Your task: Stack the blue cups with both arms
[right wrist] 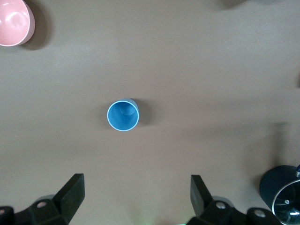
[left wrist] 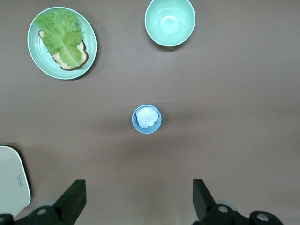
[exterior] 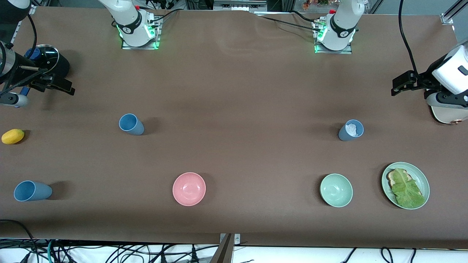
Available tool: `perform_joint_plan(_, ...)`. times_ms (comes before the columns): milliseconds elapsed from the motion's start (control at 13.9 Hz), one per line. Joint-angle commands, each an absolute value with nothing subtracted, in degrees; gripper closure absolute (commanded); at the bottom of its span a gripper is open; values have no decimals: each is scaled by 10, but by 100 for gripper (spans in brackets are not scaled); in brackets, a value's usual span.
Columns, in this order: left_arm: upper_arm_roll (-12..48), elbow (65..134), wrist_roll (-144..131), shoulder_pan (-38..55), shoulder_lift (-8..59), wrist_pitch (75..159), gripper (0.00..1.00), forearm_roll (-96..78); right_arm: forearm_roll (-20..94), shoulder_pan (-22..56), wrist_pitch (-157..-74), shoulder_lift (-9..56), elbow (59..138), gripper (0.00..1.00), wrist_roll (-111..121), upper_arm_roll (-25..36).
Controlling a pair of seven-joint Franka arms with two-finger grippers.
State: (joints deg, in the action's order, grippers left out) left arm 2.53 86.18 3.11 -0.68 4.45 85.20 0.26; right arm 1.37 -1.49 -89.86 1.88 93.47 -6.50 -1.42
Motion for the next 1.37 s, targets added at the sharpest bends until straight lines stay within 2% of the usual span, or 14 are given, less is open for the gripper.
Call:
perform_joint_plan(0, 28, 853, 44, -9, 46, 843, 0, 14, 23, -19, -892, 18, 930, 0, -60, -15)
perform_joint_plan(791, 27, 856, 44, -10, 47, 838, 0, 13, 23, -19, -892, 18, 930, 0, -59, -15)
perform_joint_plan(1294, 25, 895, 44, -36, 61, 847, 0, 10, 23, -19, -891, 18, 931, 0, -59, -15)
